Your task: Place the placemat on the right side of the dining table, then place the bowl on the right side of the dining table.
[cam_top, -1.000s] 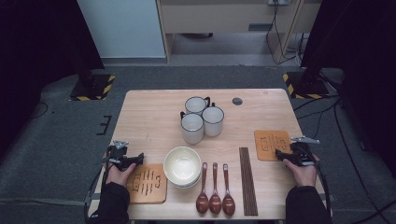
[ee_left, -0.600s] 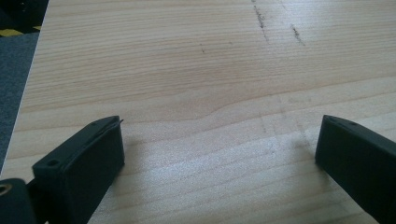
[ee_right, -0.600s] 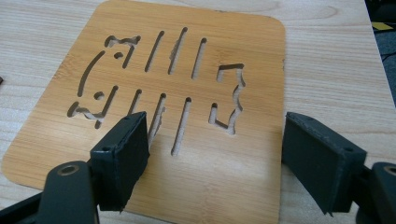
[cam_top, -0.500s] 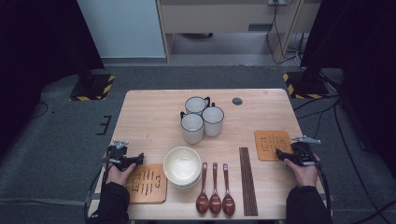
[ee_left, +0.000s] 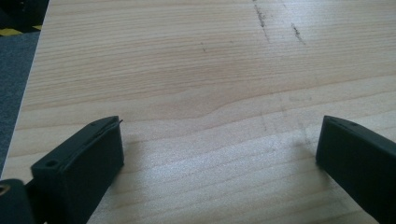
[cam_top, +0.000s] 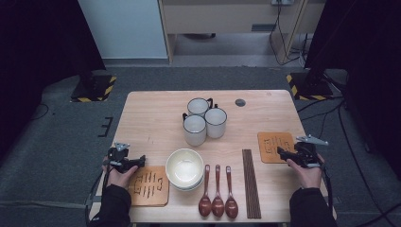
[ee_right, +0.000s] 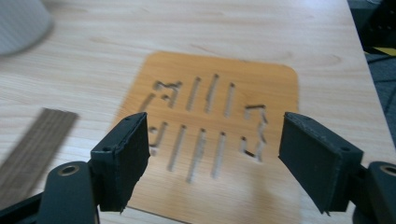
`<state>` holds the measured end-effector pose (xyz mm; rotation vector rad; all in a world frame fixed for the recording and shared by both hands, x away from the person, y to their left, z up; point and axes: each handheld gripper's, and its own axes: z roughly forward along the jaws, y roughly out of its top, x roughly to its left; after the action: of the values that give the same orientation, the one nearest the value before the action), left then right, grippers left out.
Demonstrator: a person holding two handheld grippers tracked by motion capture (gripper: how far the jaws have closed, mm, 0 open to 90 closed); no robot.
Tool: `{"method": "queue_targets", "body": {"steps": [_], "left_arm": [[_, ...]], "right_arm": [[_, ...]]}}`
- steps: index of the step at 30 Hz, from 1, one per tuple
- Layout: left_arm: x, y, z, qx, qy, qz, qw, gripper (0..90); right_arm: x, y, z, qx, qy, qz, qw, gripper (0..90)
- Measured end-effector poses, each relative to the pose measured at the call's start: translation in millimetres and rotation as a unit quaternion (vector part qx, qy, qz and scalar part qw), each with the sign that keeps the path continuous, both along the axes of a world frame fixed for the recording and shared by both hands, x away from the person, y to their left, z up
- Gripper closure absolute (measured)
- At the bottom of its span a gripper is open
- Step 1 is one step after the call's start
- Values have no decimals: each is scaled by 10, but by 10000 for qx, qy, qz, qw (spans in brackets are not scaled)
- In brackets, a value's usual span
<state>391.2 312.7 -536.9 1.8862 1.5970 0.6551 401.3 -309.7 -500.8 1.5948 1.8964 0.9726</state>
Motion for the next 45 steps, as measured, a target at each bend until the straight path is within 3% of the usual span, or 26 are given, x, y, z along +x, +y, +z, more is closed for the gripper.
{"method": "queue_targets", "body": {"steps": [5,8,10,11,12,15,18,24,25,28,29,30,35,36,39,40,43,45], "left_arm": [[-42,13,35,20,-5,116,9999,96],[-61,18,63,64,-48,111,9999,134],[-89,15,105,-56,-154,94,9998,157],[-130,9,168,-184,-313,32,9993,166],[-130,9,168,-184,-313,32,9993,176],[-189,-6,274,-446,-545,-52,9975,192],[-220,-29,336,-531,-660,-118,9963,199],[-280,-115,499,-746,-945,-315,9922,212],[-303,-158,565,-847,-1032,-396,9903,214],[-330,-197,629,-911,-1118,-490,9883,220],[-352,-231,694,-964,-1214,-566,9863,225],[-352,-231,694,-964,-1214,-566,9863,226],[-416,-320,861,-1108,-1434,-774,9804,236],[-416,-320,861,-1108,-1434,-774,9804,238],[-452,-390,969,-1163,-1564,-931,9764,240],[-452,-390,969,-1163,-1564,-931,9764,241],[-479,-447,1037,-1206,-1644,-1046,9734,247],[-484,-464,1047,-1205,-1654,-1073,9729,249]], "right_arm": [[-45,104,146,177,-287,191,9992,246],[-56,136,184,236,-330,231,9989,249],[-67,166,220,246,-357,354,9984,256],[-81,197,263,271,-412,437,9978,263],[-81,197,263,271,-412,437,9978,263],[-116,273,373,387,-568,576,9960,273],[-139,323,439,431,-667,646,9947,273],[-192,499,595,483,-833,917,9911,267],[-216,571,658,518,-904,1051,9890,267],[-239,640,723,558,-987,1171,9866,271],[-262,708,782,631,-1037,1268,9845,274],[-262,708,782,631,-1037,1268,9845,274],[-299,875,880,688,-1102,1524,9797,267],[-299,875,880,688,-1102,1524,9797,267],[-305,953,915,698,-1129,1621,9778,263],[-305,953,915,698,-1129,1621,9778,263],[-295,1002,945,759,-1129,1667,9766,267],[-293,1012,952,757,-1139,1671,9764,268]]}}
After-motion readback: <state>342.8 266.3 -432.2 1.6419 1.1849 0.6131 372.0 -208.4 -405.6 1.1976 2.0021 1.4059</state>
